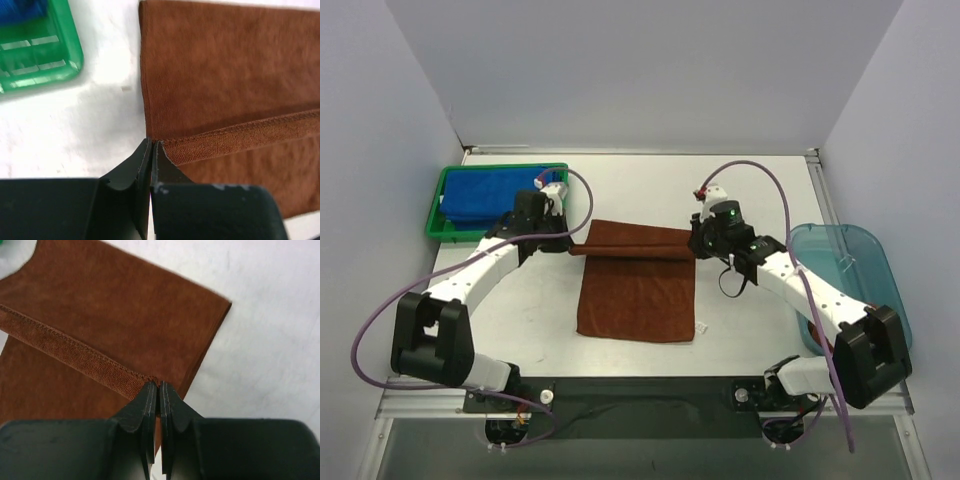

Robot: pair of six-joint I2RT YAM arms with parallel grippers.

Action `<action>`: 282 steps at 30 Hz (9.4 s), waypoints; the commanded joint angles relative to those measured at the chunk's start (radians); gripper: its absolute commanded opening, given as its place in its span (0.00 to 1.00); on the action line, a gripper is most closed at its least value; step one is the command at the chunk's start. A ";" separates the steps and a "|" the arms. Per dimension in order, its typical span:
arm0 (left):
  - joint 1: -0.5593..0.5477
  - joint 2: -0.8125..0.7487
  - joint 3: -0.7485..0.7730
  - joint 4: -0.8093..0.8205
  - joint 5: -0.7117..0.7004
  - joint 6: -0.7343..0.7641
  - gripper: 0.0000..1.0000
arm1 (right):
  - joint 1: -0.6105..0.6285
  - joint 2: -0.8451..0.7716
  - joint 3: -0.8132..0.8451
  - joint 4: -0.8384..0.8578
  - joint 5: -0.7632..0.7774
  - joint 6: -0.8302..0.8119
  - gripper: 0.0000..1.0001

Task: Fold and stack the towels
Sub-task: Fold the towel

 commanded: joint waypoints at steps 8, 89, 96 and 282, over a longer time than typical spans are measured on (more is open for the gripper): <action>-0.098 -0.178 -0.172 -0.064 -0.027 -0.089 0.00 | 0.015 -0.188 -0.167 -0.181 0.044 0.179 0.00; -0.291 -0.067 -0.311 -0.052 -0.173 -0.331 0.00 | -0.164 0.134 -0.188 -0.272 -0.075 0.268 0.00; -0.291 -0.124 -0.240 -0.116 -0.185 -0.320 0.00 | -0.175 0.045 -0.104 -0.322 -0.076 0.248 0.00; -0.268 0.328 0.171 0.095 -0.167 -0.335 0.51 | -0.137 0.328 0.147 -0.126 -0.107 0.435 0.26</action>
